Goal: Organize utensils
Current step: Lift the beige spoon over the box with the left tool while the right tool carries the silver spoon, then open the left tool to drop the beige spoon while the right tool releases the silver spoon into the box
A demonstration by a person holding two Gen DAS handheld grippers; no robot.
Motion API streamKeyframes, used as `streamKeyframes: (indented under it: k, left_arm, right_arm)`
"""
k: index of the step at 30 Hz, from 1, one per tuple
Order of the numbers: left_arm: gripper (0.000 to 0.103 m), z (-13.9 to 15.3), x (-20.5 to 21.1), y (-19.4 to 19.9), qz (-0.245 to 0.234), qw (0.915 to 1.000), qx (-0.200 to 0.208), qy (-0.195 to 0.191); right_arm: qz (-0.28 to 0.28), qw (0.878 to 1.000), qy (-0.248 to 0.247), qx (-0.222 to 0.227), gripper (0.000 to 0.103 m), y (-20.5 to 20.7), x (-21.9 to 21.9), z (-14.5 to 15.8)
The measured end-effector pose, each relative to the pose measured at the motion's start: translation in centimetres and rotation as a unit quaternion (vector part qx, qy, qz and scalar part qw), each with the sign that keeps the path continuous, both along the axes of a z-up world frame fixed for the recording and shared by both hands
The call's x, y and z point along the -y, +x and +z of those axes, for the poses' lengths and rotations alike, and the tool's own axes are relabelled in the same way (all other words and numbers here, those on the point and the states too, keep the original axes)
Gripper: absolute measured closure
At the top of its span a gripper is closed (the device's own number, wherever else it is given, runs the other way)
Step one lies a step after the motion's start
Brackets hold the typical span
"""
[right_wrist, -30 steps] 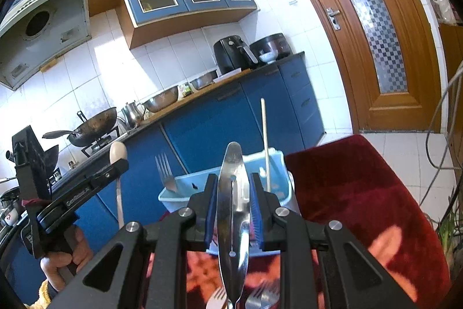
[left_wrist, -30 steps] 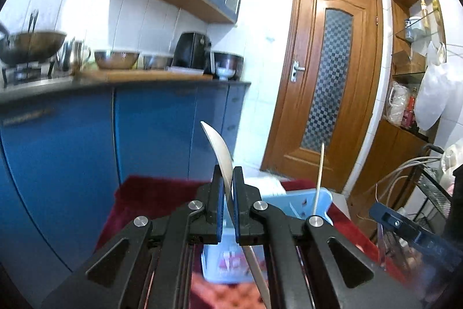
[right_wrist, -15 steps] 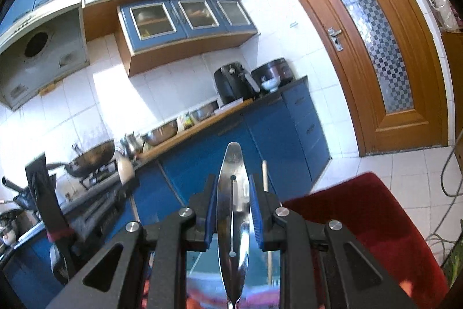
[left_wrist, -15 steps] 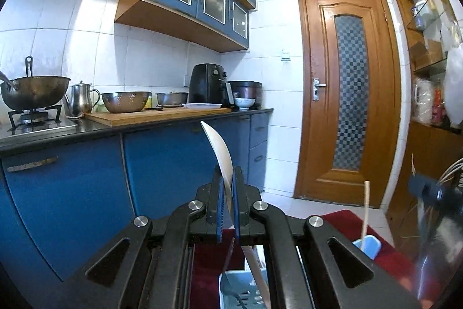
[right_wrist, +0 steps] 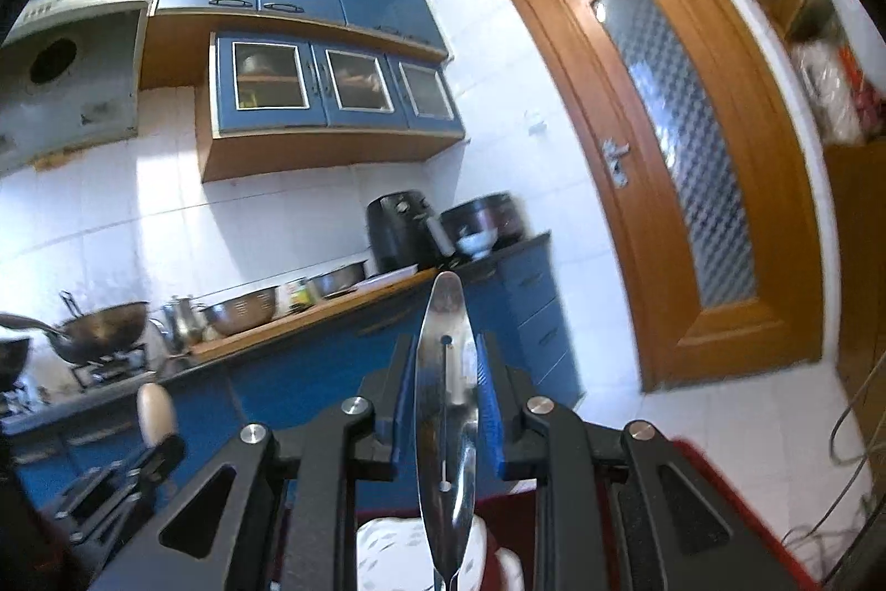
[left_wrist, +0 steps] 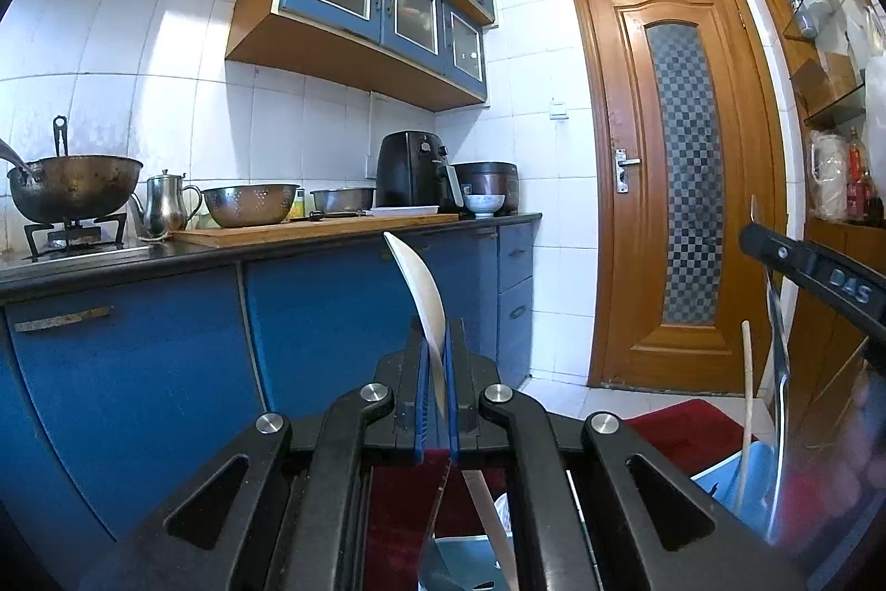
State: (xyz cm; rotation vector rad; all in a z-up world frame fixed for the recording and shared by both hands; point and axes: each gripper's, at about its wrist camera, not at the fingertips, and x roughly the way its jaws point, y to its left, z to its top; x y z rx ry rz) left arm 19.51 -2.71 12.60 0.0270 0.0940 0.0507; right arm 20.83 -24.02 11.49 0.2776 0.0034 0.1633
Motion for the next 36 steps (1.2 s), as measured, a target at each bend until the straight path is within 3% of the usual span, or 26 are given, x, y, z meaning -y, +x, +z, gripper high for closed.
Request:
streamKeyframes:
  k: [7,15,25,27,28,31,36]
  left_arm:
    - [0.1,-1.7,0.5,-0.1,0.0,1.0,0.003,0.004]
    - [0.1,-2.6,0.8,-0.7,-0.013,0.9998,-0.003,0.011]
    - [0.099,-3.0,1.2,-1.8,-0.026,0.9993,-0.018,0.021]
    - [0.099,-3.0,1.2,-2.0,-0.025,0.9993,-0.019,0.019]
    - [0.097,-3.0,1.2,-2.0,-0.028,0.9993,-0.021,0.017]
    - [0.081,-2.9,1.1,-2.3,-0.038,0.9989,-0.026,0.012]
    - [0.08,-2.8,1.2,-3.0,-0.04,0.9987,-0.028,0.013]
  right_arm:
    - [-0.012,1.0,-0.027,0.005,0.079,-0.1,-0.4,-1.4]
    - [0.008,0.998,-0.053,-0.033,0.079,-1.2,-1.0,-3.5]
    - [0.025,0.997,-0.05,-0.062,0.079,-2.6,-0.7,-4.3]
    - [0.031,0.996,-0.051,-0.064,0.073,-2.9,-0.8,-4.2]
    - [0.036,0.996,-0.048,-0.065,0.064,-3.1,-0.7,-4.2]
    - [0.042,0.996,-0.047,-0.066,0.061,-3.6,-0.7,-4.1]
    - [0.05,0.996,-0.048,-0.065,0.06,-4.5,-0.8,-3.6]
